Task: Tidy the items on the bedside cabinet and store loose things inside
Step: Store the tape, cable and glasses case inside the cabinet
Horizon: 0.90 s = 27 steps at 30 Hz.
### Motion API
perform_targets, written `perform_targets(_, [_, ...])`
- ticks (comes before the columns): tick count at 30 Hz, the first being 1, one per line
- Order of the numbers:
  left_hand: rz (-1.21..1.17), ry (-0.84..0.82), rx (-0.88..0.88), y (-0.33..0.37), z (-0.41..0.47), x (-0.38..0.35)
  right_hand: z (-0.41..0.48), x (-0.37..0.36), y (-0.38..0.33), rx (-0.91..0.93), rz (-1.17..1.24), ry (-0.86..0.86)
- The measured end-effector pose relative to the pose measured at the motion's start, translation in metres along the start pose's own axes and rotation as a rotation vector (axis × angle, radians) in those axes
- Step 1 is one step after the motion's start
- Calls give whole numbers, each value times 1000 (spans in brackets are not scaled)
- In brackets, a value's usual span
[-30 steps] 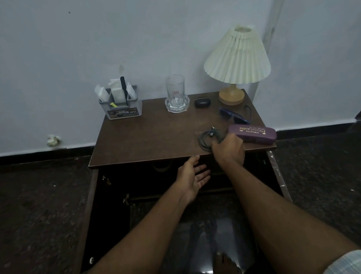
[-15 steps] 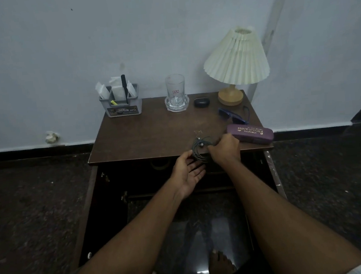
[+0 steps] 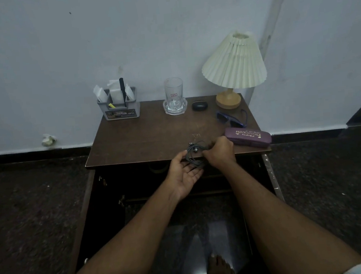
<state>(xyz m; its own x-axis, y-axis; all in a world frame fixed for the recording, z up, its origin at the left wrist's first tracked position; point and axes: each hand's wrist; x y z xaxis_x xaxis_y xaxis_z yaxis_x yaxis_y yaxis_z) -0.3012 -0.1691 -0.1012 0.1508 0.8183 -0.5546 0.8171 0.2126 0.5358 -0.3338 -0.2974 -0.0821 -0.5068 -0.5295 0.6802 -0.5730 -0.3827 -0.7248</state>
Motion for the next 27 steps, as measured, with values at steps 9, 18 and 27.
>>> perform_targets(9, [-48,-22,18,6,-5,-1,5,11,1,70,-43,-147])
perform_targets(18, [-54,-37,31,10,-11,-5,5,22,0,208,-97,-312])
perform_targets(27, [-10,-26,60,11,-10,1,-2,31,-2,267,-60,-409])
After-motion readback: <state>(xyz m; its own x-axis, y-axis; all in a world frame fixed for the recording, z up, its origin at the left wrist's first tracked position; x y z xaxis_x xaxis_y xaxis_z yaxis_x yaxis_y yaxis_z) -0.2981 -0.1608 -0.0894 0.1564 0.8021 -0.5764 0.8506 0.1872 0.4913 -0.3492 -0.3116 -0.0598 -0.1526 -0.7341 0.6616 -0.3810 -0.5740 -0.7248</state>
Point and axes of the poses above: each hand's wrist, its own z-axis towards the middle knuckle, its own x-axis out of the back of the hand, y = z × x, and after that the axes turned 4 degrees about z, right-handed
